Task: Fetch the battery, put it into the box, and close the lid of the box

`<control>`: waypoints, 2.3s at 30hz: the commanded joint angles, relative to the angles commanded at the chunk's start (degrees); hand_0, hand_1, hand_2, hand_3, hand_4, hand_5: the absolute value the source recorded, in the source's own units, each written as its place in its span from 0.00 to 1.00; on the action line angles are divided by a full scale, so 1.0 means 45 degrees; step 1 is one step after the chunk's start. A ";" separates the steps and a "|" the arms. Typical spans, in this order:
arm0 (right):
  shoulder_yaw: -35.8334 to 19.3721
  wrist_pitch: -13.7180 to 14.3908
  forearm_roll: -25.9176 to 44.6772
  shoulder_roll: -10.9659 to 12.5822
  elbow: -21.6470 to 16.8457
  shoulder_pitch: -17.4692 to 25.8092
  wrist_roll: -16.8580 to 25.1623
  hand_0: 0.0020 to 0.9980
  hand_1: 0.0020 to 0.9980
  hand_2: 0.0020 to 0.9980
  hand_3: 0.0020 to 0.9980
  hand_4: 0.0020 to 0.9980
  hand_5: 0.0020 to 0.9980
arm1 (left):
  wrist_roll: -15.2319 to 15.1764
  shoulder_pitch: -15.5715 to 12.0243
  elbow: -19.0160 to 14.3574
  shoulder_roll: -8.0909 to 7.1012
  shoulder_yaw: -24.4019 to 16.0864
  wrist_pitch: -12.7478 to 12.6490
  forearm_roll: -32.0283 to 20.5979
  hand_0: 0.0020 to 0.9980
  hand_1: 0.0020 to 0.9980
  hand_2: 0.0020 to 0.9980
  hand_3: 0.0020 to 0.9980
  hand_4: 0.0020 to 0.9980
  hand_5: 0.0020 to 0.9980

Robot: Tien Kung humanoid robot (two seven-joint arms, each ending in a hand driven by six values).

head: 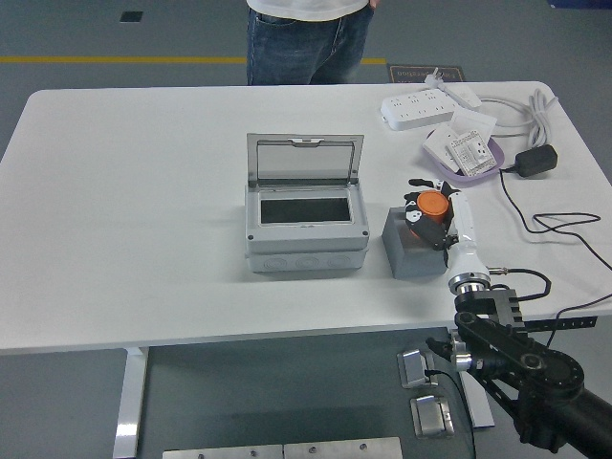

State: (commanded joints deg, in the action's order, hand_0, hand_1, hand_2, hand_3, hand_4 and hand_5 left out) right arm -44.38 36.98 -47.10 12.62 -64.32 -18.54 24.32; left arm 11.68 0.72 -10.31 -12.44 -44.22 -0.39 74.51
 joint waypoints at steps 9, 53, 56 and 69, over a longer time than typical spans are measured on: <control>0.0061 0.0000 -0.0142 0.0015 -0.0032 -0.0011 -0.0239 0.36 0.38 0.36 0.38 0.00 0.00 | -0.0026 -0.0002 0.0000 -0.0009 -0.0007 -0.0037 -0.0017 0.63 0.71 0.63 0.60 0.60 0.47; 0.1378 -0.2305 -1.1141 0.0851 -0.1961 -0.3198 -1.0313 0.12 0.23 0.24 0.24 0.00 0.00 | 0.0186 -0.0086 0.0000 -0.0067 -0.0499 0.0056 0.0527 0.63 0.71 0.63 0.60 0.61 0.49; 0.2043 -0.3033 -1.2230 0.0720 -0.1880 -0.3641 -1.1383 0.12 0.23 0.24 0.24 0.00 0.00 | 0.0194 -0.0075 0.0000 -0.0109 -0.0527 0.0073 0.0542 0.63 0.71 0.63 0.60 0.61 0.49; 0.3855 -0.3810 -1.3465 -0.0533 -0.0949 -0.4996 -1.3339 0.13 0.23 0.24 0.24 0.00 0.00 | 0.0251 -0.0042 0.0000 -0.0198 -0.0587 0.0150 0.0609 0.63 0.71 0.63 0.60 0.61 0.49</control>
State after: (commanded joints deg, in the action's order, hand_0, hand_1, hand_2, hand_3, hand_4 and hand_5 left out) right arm -27.03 19.83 -107.69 10.23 -68.59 -41.02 -35.70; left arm 12.81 0.53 -10.31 -13.33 -46.86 0.28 77.26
